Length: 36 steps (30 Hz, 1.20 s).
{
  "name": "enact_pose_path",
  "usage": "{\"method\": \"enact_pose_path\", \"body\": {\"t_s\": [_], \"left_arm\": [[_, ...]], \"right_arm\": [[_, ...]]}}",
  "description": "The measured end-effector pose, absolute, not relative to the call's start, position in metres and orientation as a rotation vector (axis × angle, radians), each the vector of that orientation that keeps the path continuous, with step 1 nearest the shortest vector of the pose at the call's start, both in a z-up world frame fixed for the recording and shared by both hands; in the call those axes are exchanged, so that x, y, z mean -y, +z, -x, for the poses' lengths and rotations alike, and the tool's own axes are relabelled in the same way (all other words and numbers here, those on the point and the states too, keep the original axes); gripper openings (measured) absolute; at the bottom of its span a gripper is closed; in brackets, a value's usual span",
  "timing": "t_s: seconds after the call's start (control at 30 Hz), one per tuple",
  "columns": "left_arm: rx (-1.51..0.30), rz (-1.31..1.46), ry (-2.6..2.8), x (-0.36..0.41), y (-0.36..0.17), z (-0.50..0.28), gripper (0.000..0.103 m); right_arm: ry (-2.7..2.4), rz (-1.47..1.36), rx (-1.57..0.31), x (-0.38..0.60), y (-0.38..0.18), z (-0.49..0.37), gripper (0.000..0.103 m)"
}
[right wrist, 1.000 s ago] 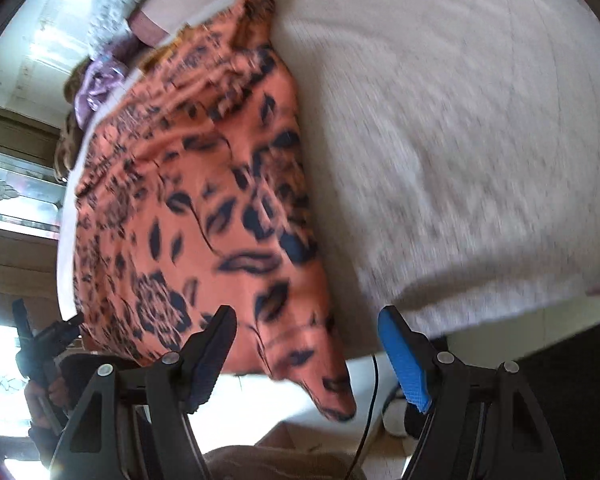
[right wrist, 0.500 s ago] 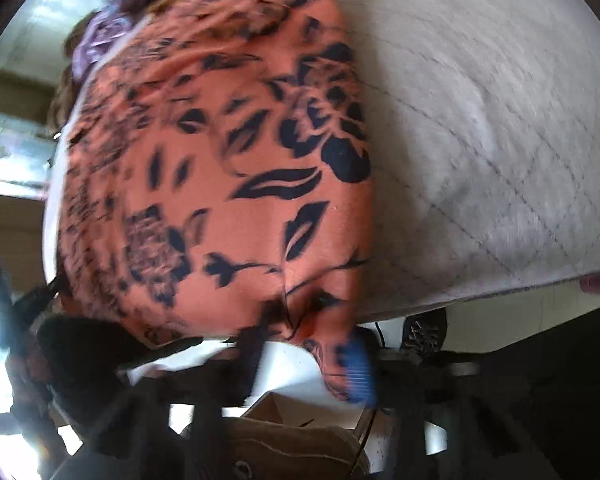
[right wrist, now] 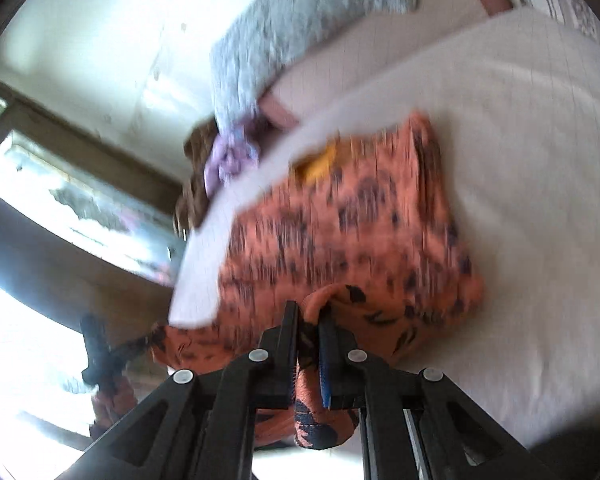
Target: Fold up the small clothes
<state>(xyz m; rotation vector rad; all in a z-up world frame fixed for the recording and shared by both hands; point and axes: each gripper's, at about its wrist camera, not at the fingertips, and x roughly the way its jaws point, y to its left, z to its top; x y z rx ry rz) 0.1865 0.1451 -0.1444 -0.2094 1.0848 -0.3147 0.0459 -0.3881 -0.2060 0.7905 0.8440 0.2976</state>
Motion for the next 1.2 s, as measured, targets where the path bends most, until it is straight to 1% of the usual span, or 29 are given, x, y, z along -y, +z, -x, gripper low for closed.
{"method": "enact_pose_path", "body": {"t_s": [0.17, 0.23, 0.27, 0.33, 0.37, 0.4, 0.43, 0.47, 0.5, 0.53, 0.57, 0.63, 0.67, 0.7, 0.73, 0.83, 0.87, 0.97, 1.07, 1.2], "left_arm": [[-1.059, 0.222, -0.295, -0.124, -0.138, -0.287, 0.007], [-1.045, 0.24, -0.28, -0.113, -0.147, -0.325, 0.008], [-1.051, 0.249, -0.277, -0.107, -0.156, -0.343, 0.011], [-1.075, 0.253, -0.231, -0.097, -0.18, -0.367, 0.013], [-1.097, 0.247, -0.196, -0.092, -0.198, -0.374, 0.013], [-1.104, 0.241, -0.167, -0.089, -0.209, -0.374, 0.014], [-1.105, 0.234, -0.117, -0.089, -0.218, -0.372, 0.016], [-1.08, 0.243, -0.083, -0.092, -0.224, -0.365, 0.016], [-1.03, 0.275, -0.08, -0.096, -0.224, -0.354, 0.016], [-0.946, 0.33, -0.065, -0.103, -0.219, -0.336, 0.019], [-0.891, 0.362, -0.053, -0.107, -0.215, -0.324, 0.024], [-0.734, 0.405, -0.039, -0.114, -0.199, -0.29, 0.05], [-0.664, 0.409, -0.01, -0.116, -0.19, -0.275, 0.056], [-0.61, 0.416, 0.023, -0.118, -0.182, -0.265, 0.066], [-0.577, 0.423, 0.053, -0.119, -0.175, -0.258, 0.071], [-0.578, 0.404, 0.068, -0.118, -0.165, -0.256, 0.071], [-0.595, 0.352, 0.076, -0.116, -0.168, -0.255, 0.072], [-0.682, 0.255, 0.153, -0.118, -0.189, -0.258, 0.072], [-0.759, 0.288, 0.17, -0.131, -0.208, -0.263, 0.072], [-0.756, 0.239, 0.189, -0.143, -0.214, -0.263, 0.072]], "right_arm": [[0.195, -0.884, -0.748, 0.428, -0.201, -0.126, 0.009], [0.142, -0.967, -0.677, 0.454, -0.209, -0.157, 0.009], [0.111, -1.001, -0.648, 0.464, -0.215, -0.171, 0.01], [0.054, -1.077, -0.597, 0.484, -0.237, -0.194, 0.016], [0.009, -1.07, -0.598, 0.488, -0.248, -0.201, 0.031], [-0.051, -1.041, -0.62, 0.492, -0.258, -0.207, 0.041], [-0.105, -1.039, -0.665, 0.497, -0.271, -0.212, 0.062], [-0.128, -1.083, -0.699, 0.503, -0.282, -0.213, 0.065], [-0.127, -1.129, -0.699, 0.506, -0.289, -0.212, 0.065], [-0.115, -1.131, -0.686, 0.506, -0.288, -0.21, 0.065], [-0.107, -1.077, -0.679, 0.5, -0.282, -0.21, 0.065], [-0.075, -0.945, -0.676, 0.482, -0.264, -0.209, 0.065], [-0.051, -0.902, -0.677, 0.471, -0.258, -0.211, 0.065], [-0.022, -0.865, -0.681, 0.458, -0.253, -0.212, 0.065], [0.019, -0.823, -0.69, 0.439, -0.249, -0.217, 0.065], [0.114, -0.715, -0.763, 0.39, -0.246, -0.225, 0.065], [0.144, -0.672, -0.791, 0.371, -0.247, -0.226, 0.065], [0.224, -0.544, -0.866, 0.311, -0.252, -0.232, 0.065], [0.317, -0.447, -0.915, 0.258, -0.259, -0.231, 0.065], [0.433, -0.396, -0.969, 0.181, -0.265, -0.253, 0.065]]}}
